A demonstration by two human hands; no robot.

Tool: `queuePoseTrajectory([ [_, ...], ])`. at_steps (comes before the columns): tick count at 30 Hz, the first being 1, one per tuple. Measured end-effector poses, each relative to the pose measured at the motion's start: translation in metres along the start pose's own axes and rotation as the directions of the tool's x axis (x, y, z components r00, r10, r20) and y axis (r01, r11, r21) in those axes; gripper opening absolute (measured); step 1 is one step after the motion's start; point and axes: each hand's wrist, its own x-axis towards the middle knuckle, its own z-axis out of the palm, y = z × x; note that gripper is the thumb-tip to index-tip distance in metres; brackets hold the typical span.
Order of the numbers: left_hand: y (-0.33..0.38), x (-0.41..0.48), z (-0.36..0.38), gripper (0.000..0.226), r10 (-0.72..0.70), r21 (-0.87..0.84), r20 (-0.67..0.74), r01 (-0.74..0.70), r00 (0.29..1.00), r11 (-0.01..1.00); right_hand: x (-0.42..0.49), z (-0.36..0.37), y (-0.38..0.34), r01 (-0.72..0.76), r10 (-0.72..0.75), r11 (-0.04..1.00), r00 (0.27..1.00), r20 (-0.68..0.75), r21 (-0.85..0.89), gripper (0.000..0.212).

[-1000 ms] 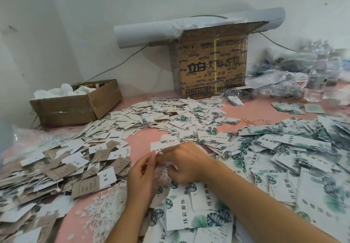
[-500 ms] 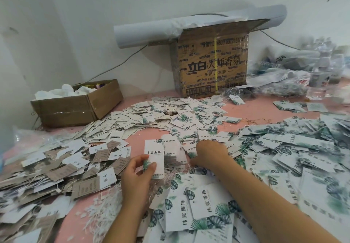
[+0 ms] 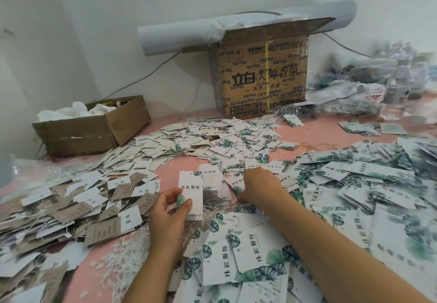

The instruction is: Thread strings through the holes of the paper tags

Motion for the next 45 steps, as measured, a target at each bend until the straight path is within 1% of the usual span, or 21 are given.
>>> queuePoseTrajectory([
  [6, -0.001, 0.001, 0.0, 0.03, -0.004, -0.018, -0.003, 0.004, 1.0, 1.0, 0.001, -0.001, 0.001, 0.032, -0.032, 0.999, 0.999, -0.021, 0.014, 0.024],
  [10, -0.003, 0.002, 0.001, 0.029, -0.013, -0.036, -0.004, 0.013, 1.0, 0.999, 0.001, 0.001, -0.002, 0.062, -0.064, 0.998, 0.991, -0.121, -0.019, 0.033],
  [12, -0.004, 0.003, 0.001, 0.029, -0.011, -0.031, -0.006, 0.011, 1.0, 0.999, 0.002, 0.002, -0.003, 0.061, -0.065, 0.998, 0.987, -0.147, -0.033, 0.031],
  [16, -0.004, 0.003, 0.001, 0.029, -0.023, -0.042, -0.003, 0.023, 1.0, 0.999, 0.001, -0.001, -0.004, 0.065, -0.071, 0.997, 0.987, -0.148, -0.045, 0.026],
  [19, -0.004, 0.003, 0.0, 0.03, -0.033, -0.045, -0.014, 0.032, 0.999, 0.998, 0.001, -0.003, -0.004, 0.052, -0.058, 0.998, 0.986, -0.158, -0.046, 0.038],
  [22, -0.002, 0.002, 0.0, 0.031, -0.027, -0.058, -0.009, 0.026, 1.0, 0.998, 0.0, -0.006, -0.001, 0.018, -0.018, 1.0, 0.987, -0.16, 0.001, 0.041],
  [25, 0.0, 0.001, -0.001, 0.035, -0.019, -0.053, -0.003, 0.019, 1.0, 0.998, 0.002, -0.014, 0.006, -0.029, 0.043, 0.995, 0.988, -0.145, 0.094, 0.041],
  [29, 0.003, 0.001, 0.0, 0.038, -0.065, -0.1, 0.017, 0.067, 0.998, 0.993, 0.002, -0.026, 0.008, -0.026, 0.059, 0.977, 0.986, -0.153, 0.212, 0.046],
  [31, 0.006, -0.001, 0.001, 0.035, -0.065, -0.112, 0.017, 0.067, 0.998, 0.991, -0.002, -0.032, 0.001, -0.005, 0.041, 0.977, 0.986, -0.164, 0.213, 0.048],
  [34, 0.012, -0.006, 0.003, 0.016, -0.029, -0.139, 0.004, 0.03, 1.0, 0.99, -0.015, -0.043, -0.017, 0.064, -0.027, 0.985, 0.974, -0.226, 0.158, 0.048],
  [37, 0.021, -0.009, 0.007, 0.024, 0.049, -0.159, -0.069, -0.059, 0.996, 0.985, -0.03, -0.045, -0.04, 0.168, -0.142, 0.98, 0.966, -0.215, 0.11, 0.044],
  [39, 0.025, -0.01, 0.009, 0.023, 0.077, -0.163, -0.107, -0.094, 0.991, 0.982, -0.039, -0.041, -0.053, 0.213, -0.193, 0.973, 0.96, -0.204, 0.084, 0.045],
  [42, 0.026, -0.01, 0.011, 0.022, 0.102, -0.161, -0.142, -0.125, 0.985, 0.979, -0.046, -0.038, -0.061, 0.24, -0.226, 0.97, 0.951, -0.21, 0.043, 0.048],
  [45, 0.023, -0.007, 0.012, 0.014, 0.084, -0.156, -0.146, -0.107, 0.986, 0.982, -0.05, -0.038, -0.065, 0.267, -0.254, 0.964, 0.94, -0.228, 0.024, 0.048],
])
